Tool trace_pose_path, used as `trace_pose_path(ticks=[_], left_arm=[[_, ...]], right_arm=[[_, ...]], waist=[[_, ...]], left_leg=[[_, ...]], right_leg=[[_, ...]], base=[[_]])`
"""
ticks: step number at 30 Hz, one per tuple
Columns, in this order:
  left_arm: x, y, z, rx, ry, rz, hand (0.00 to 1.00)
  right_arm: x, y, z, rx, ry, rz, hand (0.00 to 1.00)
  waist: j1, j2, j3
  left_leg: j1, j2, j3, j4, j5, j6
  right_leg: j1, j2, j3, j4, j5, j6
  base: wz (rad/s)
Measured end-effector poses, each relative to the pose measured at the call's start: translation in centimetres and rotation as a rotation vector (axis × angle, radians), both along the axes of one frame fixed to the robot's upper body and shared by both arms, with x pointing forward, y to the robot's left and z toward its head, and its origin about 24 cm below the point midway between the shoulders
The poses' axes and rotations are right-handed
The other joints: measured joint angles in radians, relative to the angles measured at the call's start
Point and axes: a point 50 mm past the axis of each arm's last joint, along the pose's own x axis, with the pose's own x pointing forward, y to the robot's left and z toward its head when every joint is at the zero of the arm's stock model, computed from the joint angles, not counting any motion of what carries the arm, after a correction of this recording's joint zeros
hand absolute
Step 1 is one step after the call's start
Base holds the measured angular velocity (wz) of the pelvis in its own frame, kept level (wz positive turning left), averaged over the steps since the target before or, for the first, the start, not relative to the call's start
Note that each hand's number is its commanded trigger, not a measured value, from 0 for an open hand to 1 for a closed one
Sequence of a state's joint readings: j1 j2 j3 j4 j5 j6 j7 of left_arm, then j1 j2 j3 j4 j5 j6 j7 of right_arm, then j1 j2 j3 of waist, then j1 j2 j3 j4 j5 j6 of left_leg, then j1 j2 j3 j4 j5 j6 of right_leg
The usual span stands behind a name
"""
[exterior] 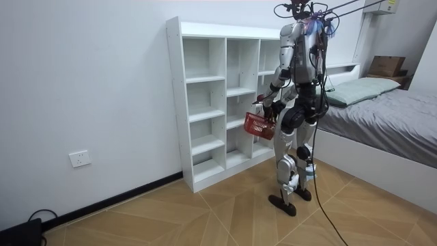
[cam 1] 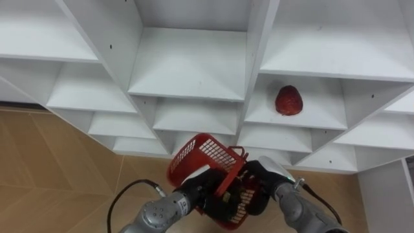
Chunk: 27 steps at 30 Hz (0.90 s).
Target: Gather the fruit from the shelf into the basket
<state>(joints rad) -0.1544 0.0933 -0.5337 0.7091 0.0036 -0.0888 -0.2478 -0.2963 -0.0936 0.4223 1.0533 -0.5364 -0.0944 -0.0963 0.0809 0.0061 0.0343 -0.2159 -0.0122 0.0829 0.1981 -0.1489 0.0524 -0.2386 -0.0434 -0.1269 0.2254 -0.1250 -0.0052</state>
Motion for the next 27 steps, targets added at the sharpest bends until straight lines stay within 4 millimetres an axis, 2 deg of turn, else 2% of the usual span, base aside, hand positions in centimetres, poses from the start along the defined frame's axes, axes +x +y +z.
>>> trace_pose_path(ticks=[21, 27], left_arm=[[0.09, 0.15, 0.03, 0.000, -0.001, 0.009, 1.00], [0.41, 0.49, 0.15, 0.004, -0.015, 0.046, 1.00]], right_arm=[[-0.03, 0.61, 0.00, 0.009, 0.013, 0.031, 0.00], [0.22, 1.01, 0.27, -0.026, 0.015, 0.112, 0.00]], waist=[[-0.005, 0.005, 0.0020], [-0.012, 0.009, 0.0017]], left_leg=[[0.000, 0.000, -0.005, 0.001, 0.000, 0.000], [0.003, 0.000, -0.003, 0.003, 0.000, 0.000]], right_leg=[[0.005, -0.001, -0.008, -0.003, 0.000, 0.000], [0.010, 0.001, -0.010, -0.004, 0.000, 0.000]], base=[[0.00], [0.01]])
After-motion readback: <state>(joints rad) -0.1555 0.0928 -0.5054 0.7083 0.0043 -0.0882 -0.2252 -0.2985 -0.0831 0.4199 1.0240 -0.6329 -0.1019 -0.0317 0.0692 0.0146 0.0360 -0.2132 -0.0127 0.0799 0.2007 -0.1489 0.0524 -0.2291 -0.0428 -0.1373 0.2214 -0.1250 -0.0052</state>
